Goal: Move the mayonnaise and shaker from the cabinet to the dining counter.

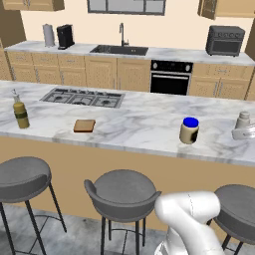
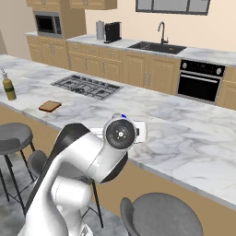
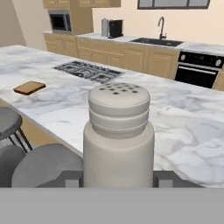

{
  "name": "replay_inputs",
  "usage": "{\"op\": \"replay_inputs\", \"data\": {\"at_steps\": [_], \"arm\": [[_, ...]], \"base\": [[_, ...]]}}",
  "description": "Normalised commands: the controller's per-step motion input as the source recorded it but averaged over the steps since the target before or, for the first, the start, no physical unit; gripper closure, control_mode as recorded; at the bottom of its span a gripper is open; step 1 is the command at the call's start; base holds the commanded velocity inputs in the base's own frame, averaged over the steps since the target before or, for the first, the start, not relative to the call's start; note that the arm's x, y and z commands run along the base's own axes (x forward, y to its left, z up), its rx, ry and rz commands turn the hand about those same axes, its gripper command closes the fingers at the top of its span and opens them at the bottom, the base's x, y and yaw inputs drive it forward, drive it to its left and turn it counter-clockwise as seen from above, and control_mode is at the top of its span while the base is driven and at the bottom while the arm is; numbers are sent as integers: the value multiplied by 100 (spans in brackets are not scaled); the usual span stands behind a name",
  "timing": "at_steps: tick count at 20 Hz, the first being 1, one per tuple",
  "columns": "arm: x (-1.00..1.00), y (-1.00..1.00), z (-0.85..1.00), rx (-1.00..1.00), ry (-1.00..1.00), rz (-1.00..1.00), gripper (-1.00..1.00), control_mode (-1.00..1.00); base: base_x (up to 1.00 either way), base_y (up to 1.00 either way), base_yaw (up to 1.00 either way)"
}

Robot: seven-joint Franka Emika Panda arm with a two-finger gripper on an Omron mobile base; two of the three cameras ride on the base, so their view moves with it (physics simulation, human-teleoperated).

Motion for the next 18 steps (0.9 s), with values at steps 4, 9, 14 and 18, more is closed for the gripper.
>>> {"op": "replay_inputs", "data": {"at_steps": [4,9,14,18], "arm": [[49,-27,-32,-2,0,13,100,-100],[51,-19,-32,-1,0,18,100,-100],[49,-4,-39,-4,2,16,100,-100],[42,-6,-31,-2,7,15,100,-100]], "base": [[0,0,0],[0,0,0],[0,0,0],[0,0,0]]}}
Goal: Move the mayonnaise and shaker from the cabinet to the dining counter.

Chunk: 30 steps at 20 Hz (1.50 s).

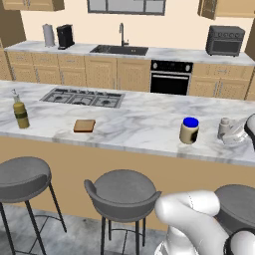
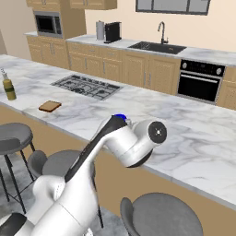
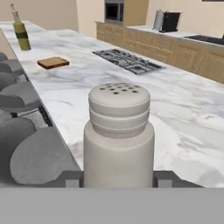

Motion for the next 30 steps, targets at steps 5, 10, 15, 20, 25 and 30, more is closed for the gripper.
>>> {"op": "replay_inputs", "data": {"at_steps": [5,10,15,20,25,30], "arm": [[29,-7,-30,0,9,4,100,-100],[15,-19,-20,-1,9,1,100,-100],[14,-3,-24,0,2,0,100,-100],[22,0,-35,0,0,3,100,-100],[27,-5,-21,0,0,8,100,-100],[29,-9,-1,7,4,9,100,-100]], "base": [[0,0,0],[0,0,0],[0,0,0],[0,0,0],[0,0,0],[0,0,0]]}}
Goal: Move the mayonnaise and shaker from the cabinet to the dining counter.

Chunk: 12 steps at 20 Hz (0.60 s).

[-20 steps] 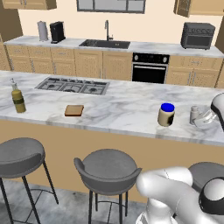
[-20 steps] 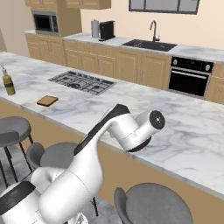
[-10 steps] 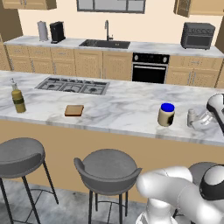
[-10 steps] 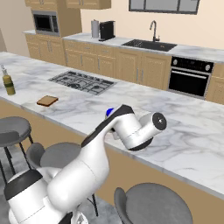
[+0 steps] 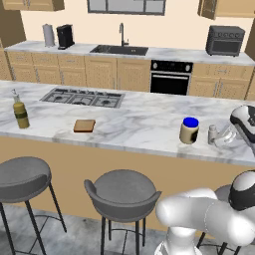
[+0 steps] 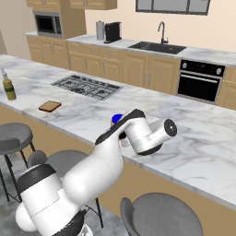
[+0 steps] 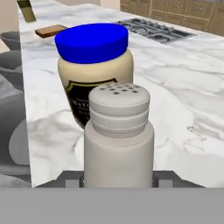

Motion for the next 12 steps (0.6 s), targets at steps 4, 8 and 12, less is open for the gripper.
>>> {"op": "replay_inputs", "data": {"at_steps": [4,8,12], "arm": [[23,-1,-6,9,4,8,100,-100],[4,-3,-14,7,0,8,100,-100],[0,-9,-17,9,0,7,100,-100]], "base": [[0,0,0],[0,0,0],[0,0,0]]}}
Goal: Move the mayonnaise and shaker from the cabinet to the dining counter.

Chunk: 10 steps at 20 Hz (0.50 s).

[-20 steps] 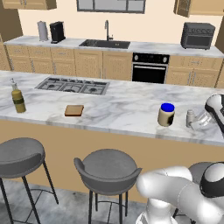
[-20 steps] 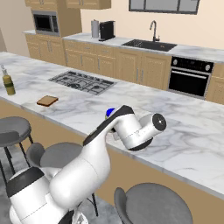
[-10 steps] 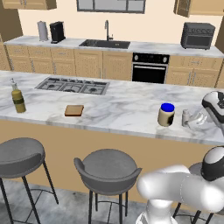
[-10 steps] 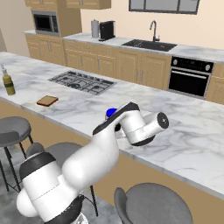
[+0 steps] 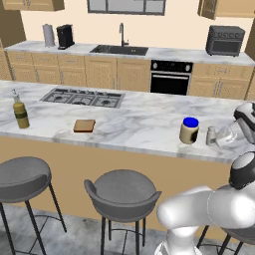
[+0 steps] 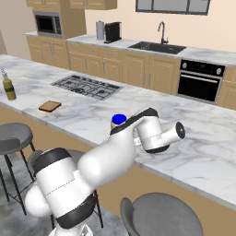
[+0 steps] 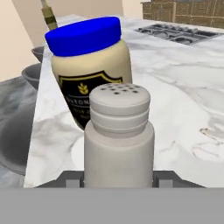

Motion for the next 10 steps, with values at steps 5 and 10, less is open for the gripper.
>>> {"op": "replay_inputs", "data": {"at_steps": [5,10], "arm": [[4,-5,-6,3,0,2,100,-100],[15,0,-5,0,-3,0,100,-100]], "base": [[0,0,0],[0,0,0]]}}
